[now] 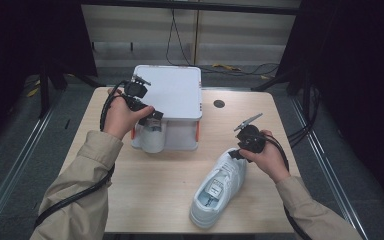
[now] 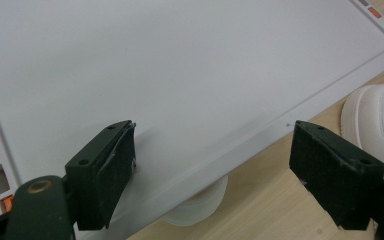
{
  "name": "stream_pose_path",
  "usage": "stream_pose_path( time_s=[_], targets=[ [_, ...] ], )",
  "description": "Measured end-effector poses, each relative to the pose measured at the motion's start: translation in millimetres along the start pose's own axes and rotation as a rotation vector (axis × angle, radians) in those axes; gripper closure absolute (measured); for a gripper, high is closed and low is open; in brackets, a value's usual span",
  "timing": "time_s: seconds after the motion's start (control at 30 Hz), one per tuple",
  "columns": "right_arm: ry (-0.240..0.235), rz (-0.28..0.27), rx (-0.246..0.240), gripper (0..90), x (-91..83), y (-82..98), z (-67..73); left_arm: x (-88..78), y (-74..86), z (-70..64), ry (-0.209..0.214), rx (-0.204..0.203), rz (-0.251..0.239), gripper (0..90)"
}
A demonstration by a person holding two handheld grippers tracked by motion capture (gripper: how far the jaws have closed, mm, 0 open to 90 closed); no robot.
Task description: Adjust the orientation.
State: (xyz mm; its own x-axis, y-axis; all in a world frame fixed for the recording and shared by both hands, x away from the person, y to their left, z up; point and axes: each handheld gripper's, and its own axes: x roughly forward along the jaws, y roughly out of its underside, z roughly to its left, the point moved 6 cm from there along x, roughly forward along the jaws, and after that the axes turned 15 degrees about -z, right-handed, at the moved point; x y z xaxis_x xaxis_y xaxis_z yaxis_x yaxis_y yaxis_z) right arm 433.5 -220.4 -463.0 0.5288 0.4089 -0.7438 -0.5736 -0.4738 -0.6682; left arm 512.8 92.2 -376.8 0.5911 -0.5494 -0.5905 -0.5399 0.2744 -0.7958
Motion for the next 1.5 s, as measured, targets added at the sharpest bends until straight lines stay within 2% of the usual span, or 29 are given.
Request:
stream_pose_path(
  time_s=[0.07, 0.2, 0.23, 0.27, 0.3, 0.37, 0.43, 0.47, 0.53, 0.6, 0.67, 0.73, 0.77, 0.8, 0.83, 0.9, 0.93, 0.97, 1.03, 1.07, 1.13, 1.17, 1.23, 1.27, 1.33, 1.43, 1.47, 1.5],
  targets=[
    [-0.003, -0.004, -0.008, 41.0, -2.9, -0.5, 4.2, 0.5, -0.4, 0.0, 0.002, 0.002, -0.001, 18.1],
    [-0.068, -0.030, 0.025, 34.9, -27.7, -1.8, 29.7, 2.3, -1.3, 0.2, -0.003, 0.007, 0.000, 18.0],
    [-0.079, -0.029, 0.022, 33.5, -34.6, -1.9, 37.7, 3.2, -1.9, -0.6, -0.008, -0.006, -0.005, 18.0],
    [-0.120, -0.019, 0.020, 29.3, -45.3, -1.5, 56.3, 3.5, -2.1, -0.8, -0.008, -0.009, -0.003, 17.6],
    [-0.120, -0.019, 0.020, 29.3, -45.3, -1.5, 56.3, 3.7, -2.3, -1.1, -0.010, -0.009, -0.002, 17.6],
    [-0.137, -0.015, 0.011, 26.2, -49.8, 0.6, 74.7, 3.7, -2.5, -1.0, -0.015, 0.000, 0.011, 17.6],
    [-0.141, 0.027, 0.020, 24.6, -45.6, 7.9, 88.5, 3.9, -2.7, -0.9, -0.016, -0.006, 0.007, 17.6],
    [-0.138, 0.084, 0.017, 23.9, -38.4, 18.5, 95.8, 3.6, -2.4, -0.7, -0.017, -0.020, 0.000, 17.6],
    [-0.130, 0.098, 0.008, 24.4, -37.3, 22.3, 96.2, 3.5, -2.2, -0.7, -0.016, -0.015, -0.001, 17.7],
    [-0.141, 0.113, 0.028, 28.0, -44.0, 23.1, 92.3, 3.2, -2.1, -0.4, -0.018, -0.008, 0.000, 18.8],
    [-0.152, 0.149, 0.044, 31.7, -50.2, 27.6, 85.4, 3.3, -2.3, -0.2, -0.017, -0.012, 0.000, 18.8],
    [-0.159, 0.206, 0.028, 39.6, -56.0, 35.0, 81.2, 3.7, -2.7, -0.3, -0.019, -0.008, 0.003, 18.8],
    [-0.138, 0.231, 0.013, 44.7, -58.3, 39.0, 78.6, 4.0, -2.8, -0.6, -0.021, -0.005, 0.005, 18.8],
    [-0.115, 0.244, -0.004, 59.6, -63.2, 43.6, 73.2, 3.9, -2.8, -0.6, -0.023, -0.003, 0.009, 18.6],
    [-0.115, 0.244, -0.004, 59.6, -63.2, 43.6, 73.2, 4.2, -2.8, -0.8, -0.026, -0.001, 0.008, 18.6],
    [-0.079, 0.257, -0.029, 76.8, -73.6, 44.6, 65.2, 4.6, -2.9, -1.6, -0.030, 0.003, 0.010, 18.5],
    [-0.024, 0.253, -0.063, 82.9, -79.2, 46.9, 54.9, 5.4, -3.2, -2.0, -0.031, 0.003, 0.013, 17.6],
    [-0.015, 0.247, -0.070, 83.6, -80.8, 47.8, 53.3, 5.4, -3.2, -2.0, -0.031, 0.003, 0.013, 17.1],
    [-0.027, 0.234, -0.062, 83.9, -82.1, 46.9, 52.2, 6.5, -3.8, -2.5, -0.032, 0.005, 0.014, 17.1],
    [-0.043, 0.212, -0.042, 83.8, -83.5, 44.2, 52.6, 6.8, -4.0, -2.5, -0.033, 0.006, 0.015, 17.1],
    [-0.026, 0.145, -0.053, 84.0, -86.7, 33.5, 55.3, 7.9, -4.4, -2.8, -0.033, 0.011, 0.014, 17.1],
    [-0.006, 0.141, -0.069, 84.1, -87.2, 28.2, 54.8, 8.2, -4.4, -3.1, -0.033, 0.012, 0.013, 17.1],
    [-0.026, 0.100, -0.056, 84.1, -86.5, 15.7, 56.9, 8.5, -4.2, -3.5, -0.034, 0.020, 0.013, 17.1],
    [-0.046, 0.067, -0.042, 84.2, -84.0, 2.5, 61.5, 8.5, -4.2, -3.5, -0.032, 0.021, 0.011, 17.0],
    [-0.052, 0.049, -0.038, 84.2, -82.3, -4.0, 63.5, 8.1, -4.0, -3.0, -0.027, 0.019, 0.008, 17.0],
    [-0.074, 0.006, -0.009, 84.3, -75.3, -24.4, 69.6, 7.4, -3.4, -2.2, -0.021, 0.021, 0.001, 17.0],
    [-0.099, -0.023, 0.017, 84.3, -66.7, -36.8, 73.8, 7.1, -3.1, -1.9, -0.014, 0.018, -0.005, 17.0],
    [-0.099, -0.023, 0.017, 84.3, -66.7, -36.8, 73.8, 7.1, -3.1, -1.9, -0.014, 0.018, -0.005, 17.0]
  ],
)
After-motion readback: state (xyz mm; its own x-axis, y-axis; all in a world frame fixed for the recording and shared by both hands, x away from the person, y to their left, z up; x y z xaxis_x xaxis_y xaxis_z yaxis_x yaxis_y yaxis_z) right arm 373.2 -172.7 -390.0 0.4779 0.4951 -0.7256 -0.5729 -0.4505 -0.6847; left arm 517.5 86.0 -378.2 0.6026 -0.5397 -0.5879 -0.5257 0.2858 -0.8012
